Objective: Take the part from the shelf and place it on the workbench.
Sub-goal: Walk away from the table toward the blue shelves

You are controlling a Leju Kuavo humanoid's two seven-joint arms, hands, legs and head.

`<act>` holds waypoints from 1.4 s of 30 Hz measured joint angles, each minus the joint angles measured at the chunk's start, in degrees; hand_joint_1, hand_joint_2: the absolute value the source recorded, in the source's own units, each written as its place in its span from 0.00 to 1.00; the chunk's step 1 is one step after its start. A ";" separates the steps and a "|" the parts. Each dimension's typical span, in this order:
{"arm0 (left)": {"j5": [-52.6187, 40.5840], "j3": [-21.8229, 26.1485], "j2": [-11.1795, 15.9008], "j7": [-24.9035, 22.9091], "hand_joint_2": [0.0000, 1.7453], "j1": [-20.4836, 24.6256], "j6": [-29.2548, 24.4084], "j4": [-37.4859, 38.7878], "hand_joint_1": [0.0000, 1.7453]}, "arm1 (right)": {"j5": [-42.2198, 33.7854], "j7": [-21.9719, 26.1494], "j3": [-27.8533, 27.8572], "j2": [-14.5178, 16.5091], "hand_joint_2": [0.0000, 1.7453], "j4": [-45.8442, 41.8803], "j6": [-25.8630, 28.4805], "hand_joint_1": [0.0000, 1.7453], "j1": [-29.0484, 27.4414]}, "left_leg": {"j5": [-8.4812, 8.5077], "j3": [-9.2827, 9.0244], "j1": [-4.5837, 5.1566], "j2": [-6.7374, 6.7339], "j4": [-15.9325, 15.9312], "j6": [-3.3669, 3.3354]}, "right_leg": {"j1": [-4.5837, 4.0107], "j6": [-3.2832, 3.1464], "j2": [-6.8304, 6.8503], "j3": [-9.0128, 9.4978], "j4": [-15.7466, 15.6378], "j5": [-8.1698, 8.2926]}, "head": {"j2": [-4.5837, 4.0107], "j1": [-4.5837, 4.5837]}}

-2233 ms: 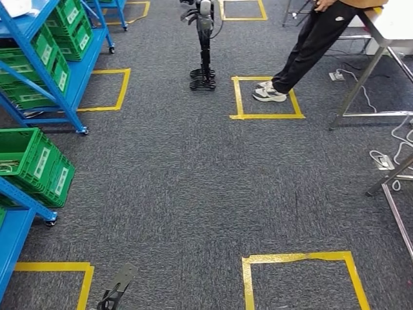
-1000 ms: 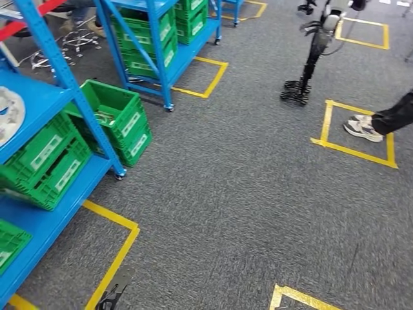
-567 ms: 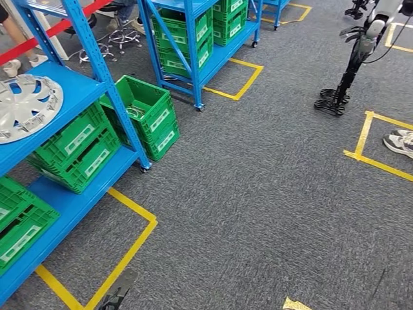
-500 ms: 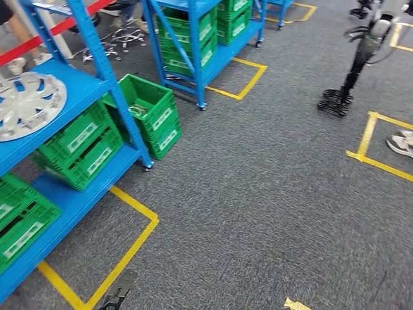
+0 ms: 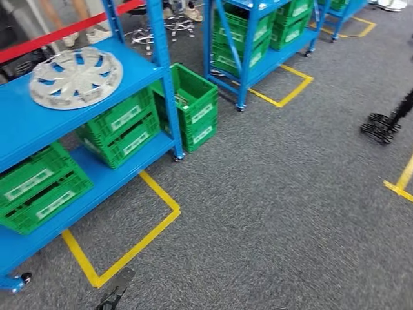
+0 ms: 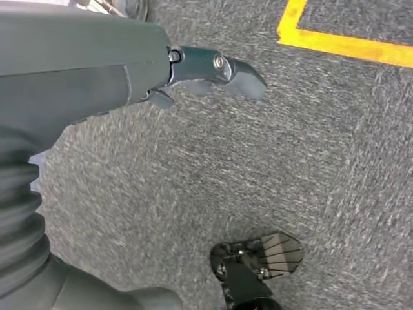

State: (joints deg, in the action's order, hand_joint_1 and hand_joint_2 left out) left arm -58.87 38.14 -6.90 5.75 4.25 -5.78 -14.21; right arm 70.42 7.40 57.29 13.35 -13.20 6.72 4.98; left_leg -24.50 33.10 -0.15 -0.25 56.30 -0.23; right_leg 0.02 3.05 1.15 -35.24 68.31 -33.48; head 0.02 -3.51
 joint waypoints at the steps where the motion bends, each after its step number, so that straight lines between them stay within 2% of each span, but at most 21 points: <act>1: -0.23 0.04 -0.03 0.00 1.00 0.05 0.05 0.00 0.00 | 0.05 0.00 0.01 0.00 0.00 0.00 -0.01 0.00 -0.10 | 0.02 0.04 0.00 0.79 0.00 -0.10 | 0.06 0.11 -0.65 -1.95 4.00 -1.58 | 0.00 0.06; 3: -0.57 0.07 -0.09 0.00 1.00 -0.04 0.11 0.00 0.00 | 0.15 0.01 0.03 -0.01 0.00 -0.01 -0.01 0.00 -0.19 | 0.07 0.02 -0.03 2.35 0.03 -0.08 | 0.09 0.16 -0.98 -3.62 6.83 -1.58 | 0.00 0.10; 5: -0.76 0.09 -0.11 -0.01 1.00 -0.07 0.11 0.00 0.00 | 0.27 0.01 0.07 -0.02 0.00 -0.01 0.00 0.00 -0.14 | 0.11 -0.08 -0.20 3.94 0.11 0.17 | 0.33 0.14 -1.75 -1.06 0.89 2.39 | 0.00 0.13; 7: -0.97 0.10 -0.12 -0.02 1.00 0.08 0.11 0.00 0.00 | 0.41 0.04 0.08 -0.02 0.00 -0.01 0.00 0.00 -0.08 | 0.13 0.10 -0.22 5.45 0.44 0.79 | 0.81 0.15 -4.38 2.42 -6.72 5.38 | 0.00 0.19; 9: -1.18 0.19 -0.09 -0.02 1.00 0.10 0.11 0.00 0.00 | 0.50 0.05 0.11 -0.02 0.00 0.00 0.00 0.00 0.00 | 0.38 0.59 -0.29 6.59 0.54 1.59 | 0.94 -0.21 -5.88 3.67 -9.39 5.75 | 0.00 0.25; 11: -1.30 0.38 -0.02 -0.03 1.00 -0.14 0.11 0.00 0.00 | 0.54 0.05 0.17 -0.02 0.00 -0.01 0.01 0.00 0.05 | 0.70 0.94 -0.51 7.01 0.31 2.34 | 0.82 -1.02 -4.89 3.72 -9.55 6.03 | 0.00 0.25; 13: -1.32 0.53 0.05 -0.08 1.00 -0.23 0.10 0.00 0.00 | 0.55 0.06 0.25 -0.01 0.00 -0.02 0.01 0.00 0.01 | -0.64 1.95 -0.37 4.79 2.10 2.91 | 0.85 -1.83 -3.61 3.71 -9.79 6.33 | 0.00 -0.14; 15: -1.33 0.56 -0.02 -0.11 1.00 0.00 0.09 0.00 0.00 | 0.55 0.05 0.28 0.00 0.00 -0.02 0.02 0.00 -0.12 | -4.23 4.91 -0.23 1.94 8.32 3.22 | 0.72 -2.34 -2.02 3.65 -9.87 6.35 | 0.00 -0.56; 18: -1.34 0.68 -0.13 -0.11 1.00 -0.05 0.09 0.00 0.00 | 0.53 -0.01 0.32 0.00 0.00 -0.02 0.00 0.00 -0.22 | -6.90 8.60 -0.29 1.02 16.51 3.34 | 0.49 -2.54 0.41 3.58 -9.87 6.24 | 0.00 -0.61; 20: -1.34 0.88 -0.10 -0.11 1.00 -0.21 0.08 0.00 0.00 | 0.52 -0.04 0.32 0.00 0.00 -0.01 -0.01 0.00 -0.12 | -3.89 6.21 -0.24 0.44 12.40 3.12 | 0.47 -2.44 1.72 3.75 -9.87 6.13 | 0.00 -0.62; 22: -1.34 1.00 -0.07 -0.11 1.00 -0.10 0.07 0.00 0.00 | 0.51 -0.04 0.33 0.00 0.00 -0.01 -0.02 0.00 -0.06 | -0.91 1.96 0.14 -2.32 4.64 2.62 | 0.24 -2.09 2.82 4.03 -9.79 5.84 | 0.00 -0.69; 24: -1.34 1.01 -0.10 -0.11 1.00 0.09 0.07 0.00 0.00 | 0.50 -0.07 0.33 0.00 0.00 -0.01 -0.03 0.00 -0.04 | -0.26 0.03 0.55 -4.19 0.71 1.99 | -0.17 -1.63 3.91 4.28 -9.82 5.56 | 0.00 -0.61; 26: -1.34 1.04 -0.15 -0.11 1.00 0.02 0.07 0.00 0.00 | 0.48 -0.11 0.33 0.01 0.00 -0.01 -0.04 0.00 0.00 | -0.26 0.09 0.55 -3.16 0.30 1.30 | -0.33 -1.10 5.05 4.62 -10.11 5.41 | 0.00 -0.50; 28: -1.40 1.08 -0.15 -0.11 1.00 -0.14 0.05 0.00 0.00 | 0.46 -0.11 0.34 0.02 0.00 -0.01 -0.07 0.00 0.06 | -0.02 0.00 0.23 -1.90 0.02 0.58 | -0.13 -0.43 3.57 4.26 -8.77 4.21 | 0.00 -0.36; 30: -1.48 1.13 -0.11 -0.10 1.00 -0.01 0.04 0.00 0.00 | 0.43 -0.11 0.37 0.01 0.00 0.00 -0.08 0.00 0.00 | 0.14 0.00 -0.03 -0.53 -0.12 0.07 | 0.12 0.04 0.47 1.58 -2.64 0.82 | 0.00 -0.06; 32: -1.50 1.18 -0.13 -0.09 1.00 0.06 0.04 0.00 0.00 | 0.40 -0.15 0.43 0.00 0.00 0.00 -0.09 0.00 -0.16 | 0.18 0.08 -0.05 0.99 -0.11 -0.12 | 0.19 0.19 -0.77 -2.10 4.88 -2.09 | 0.00 0.08; 33: -1.54 1.22 -0.16 -0.10 1.00 0.00 0.05 0.00 0.00 | 0.38 -0.17 0.46 0.00 0.00 0.00 -0.09 0.00 -0.21 | 0.19 0.07 -0.05 1.75 -0.10 -0.11 | 0.19 0.20 -0.90 -3.06 6.47 -2.10 | 0.00 0.11; 35: -1.62 1.32 -0.18 -0.10 1.00 -0.09 0.05 0.00 0.00 | 0.36 -0.18 0.52 0.00 0.00 0.00 -0.09 0.00 -0.20 | 0.24 -0.05 -0.15 3.32 -0.04 0.06 | 0.30 0.10 -1.30 -1.72 2.76 1.20 | 0.00 0.14; 37: -1.68 1.38 -0.19 -0.10 1.00 -0.01 0.05 0.00 0.00 | 0.32 -0.17 0.53 0.01 0.00 0.00 -0.10 0.00 -0.14 | 0.22 -0.01 -0.24 4.86 0.23 0.60 | 0.72 0.08 -3.50 1.81 -5.23 4.90 | 0.00 0.20; 39: -1.71 1.41 -0.17 -0.10 1.00 0.07 0.05 0.00 0.00 | 0.28 -0.17 0.53 0.03 0.00 0.00 -0.11 0.00 -0.06 | 0.39 0.42 -0.28 6.02 0.44 1.36 | 0.93 -0.28 -5.45 3.58 -9.19 5.81 | 0.00 0.23; 42: -1.73 1.44 -0.08 -0.09 1.00 -0.24 0.04 0.00 0.00 | 0.20 -0.19 0.57 0.05 0.00 0.00 -0.11 0.00 0.05 | 0.76 1.08 -0.48 6.79 0.32 2.44 | 0.79 -1.57 -4.61 3.62 -9.43 5.97 | 0.00 0.17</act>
State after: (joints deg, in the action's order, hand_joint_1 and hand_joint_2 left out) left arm -60.60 39.58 -6.98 5.66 4.01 -5.73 -14.21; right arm 70.62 7.21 57.86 13.40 -13.20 6.60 5.03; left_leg -23.74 34.18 -0.63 6.55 56.63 2.21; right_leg 0.81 1.48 -3.46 -31.61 58.88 -27.51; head 0.02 -3.34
